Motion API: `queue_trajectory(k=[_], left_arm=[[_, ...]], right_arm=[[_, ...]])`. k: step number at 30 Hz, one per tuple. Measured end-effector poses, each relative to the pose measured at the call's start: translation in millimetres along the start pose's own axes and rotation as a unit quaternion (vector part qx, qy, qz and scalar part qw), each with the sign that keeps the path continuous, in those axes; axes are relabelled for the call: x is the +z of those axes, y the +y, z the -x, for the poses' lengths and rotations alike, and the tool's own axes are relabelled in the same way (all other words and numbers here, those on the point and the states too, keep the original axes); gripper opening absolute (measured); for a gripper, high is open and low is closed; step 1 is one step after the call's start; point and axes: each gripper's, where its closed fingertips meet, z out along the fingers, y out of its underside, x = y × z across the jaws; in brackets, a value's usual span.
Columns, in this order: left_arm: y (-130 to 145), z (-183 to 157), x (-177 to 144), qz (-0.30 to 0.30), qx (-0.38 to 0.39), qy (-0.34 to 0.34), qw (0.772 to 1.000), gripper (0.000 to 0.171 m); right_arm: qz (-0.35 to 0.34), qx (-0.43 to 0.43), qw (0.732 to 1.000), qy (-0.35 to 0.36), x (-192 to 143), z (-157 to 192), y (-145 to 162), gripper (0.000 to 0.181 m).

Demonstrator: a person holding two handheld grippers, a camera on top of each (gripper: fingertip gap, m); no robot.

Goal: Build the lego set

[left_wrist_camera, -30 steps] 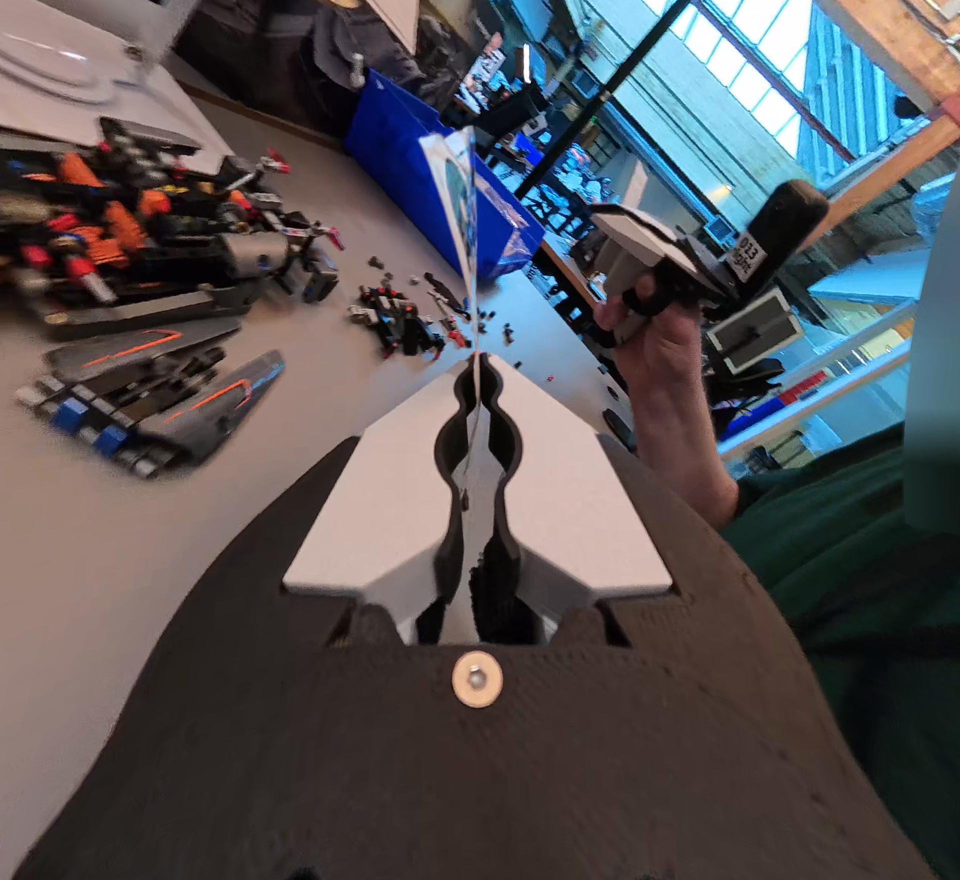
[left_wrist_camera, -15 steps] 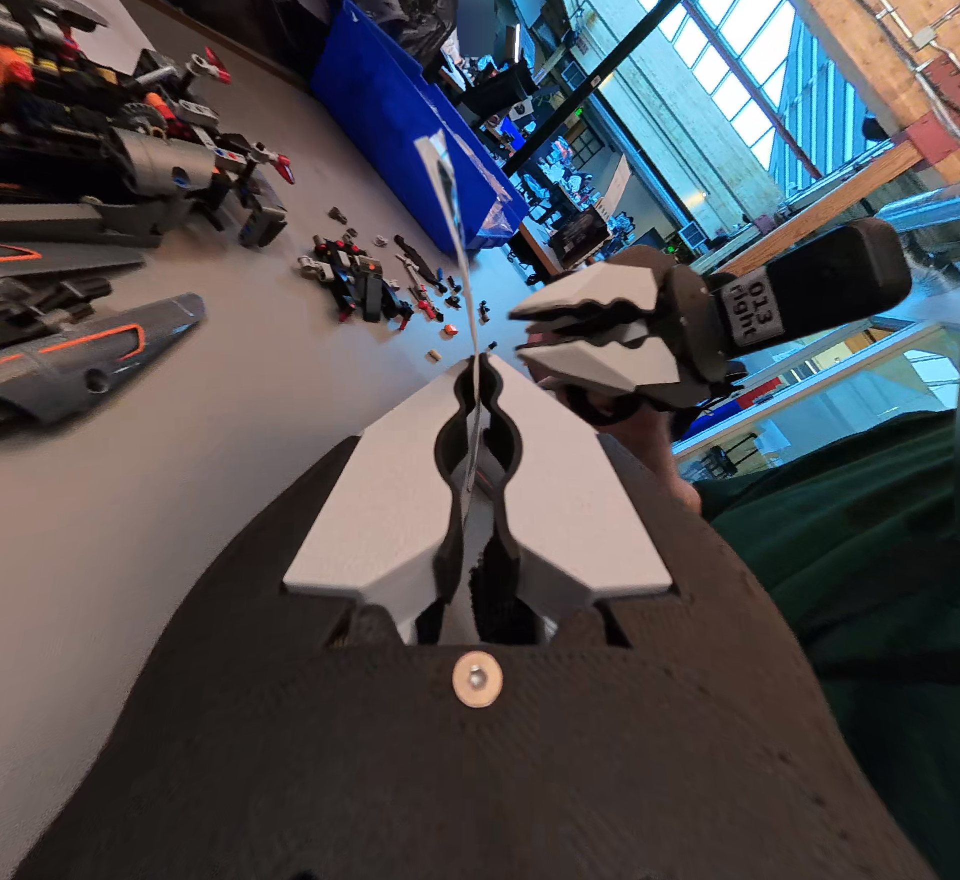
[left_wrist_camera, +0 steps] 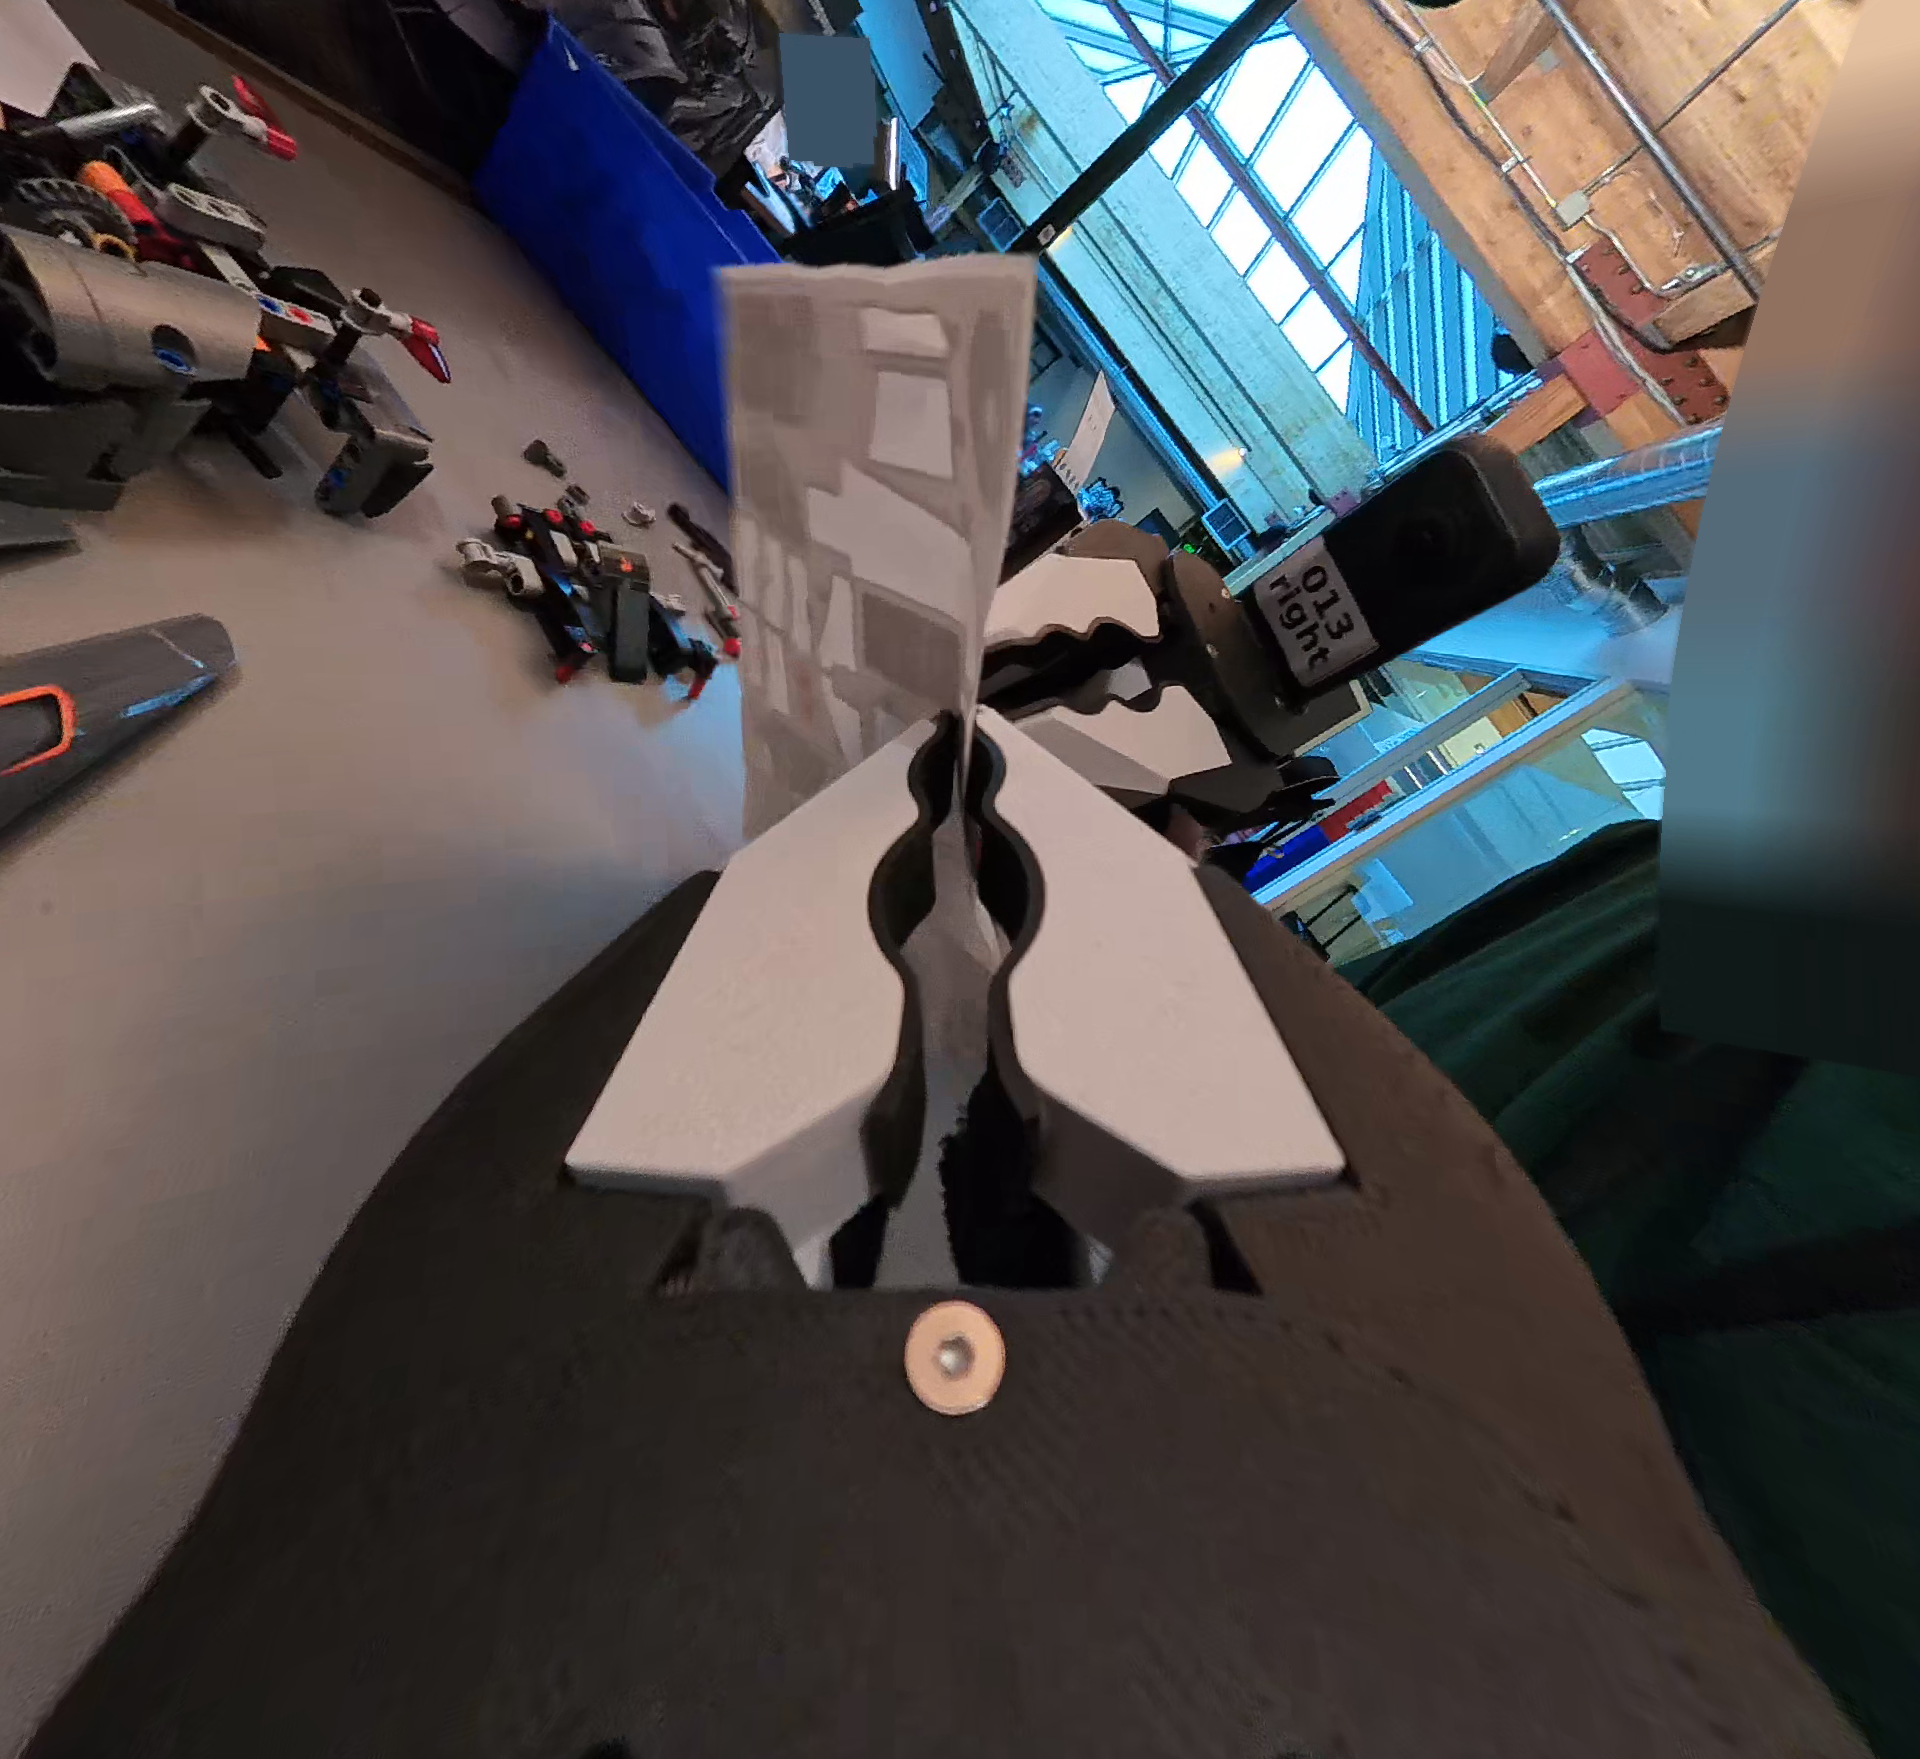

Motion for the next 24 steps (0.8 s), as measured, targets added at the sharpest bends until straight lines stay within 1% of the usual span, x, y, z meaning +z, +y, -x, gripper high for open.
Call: queue_trajectory(k=[5,9,13,20,24], left_arm=[[-1,-2,2,-0.005,-0.002,0.006,1.000,0.000],[-4,-9,1,-0.016,-0.003,0.033,0.999,0.000],[-5,-12,3,-0.010,0.015,0.030,0.999,0.000],[-5,-16,3,-0.011,0.013,0.041,0.999,0.000],[-5,-15,6,-0.005,0.018,0.034,0.999,0.000]], right_arm=[[-0.016,0.026,0.999,-0.025,-1,2,-2,0.005],[-0.041,0.054,0.997,-0.045,-6,2,-9,0.006],[-0.052,0.068,0.995,-0.054,-7,3,-12,0.003],[-0.068,0.085,0.992,-0.067,-11,2,-15,0.005],[-0.074,0.092,0.990,-0.072,-13,2,-17,0.006]])
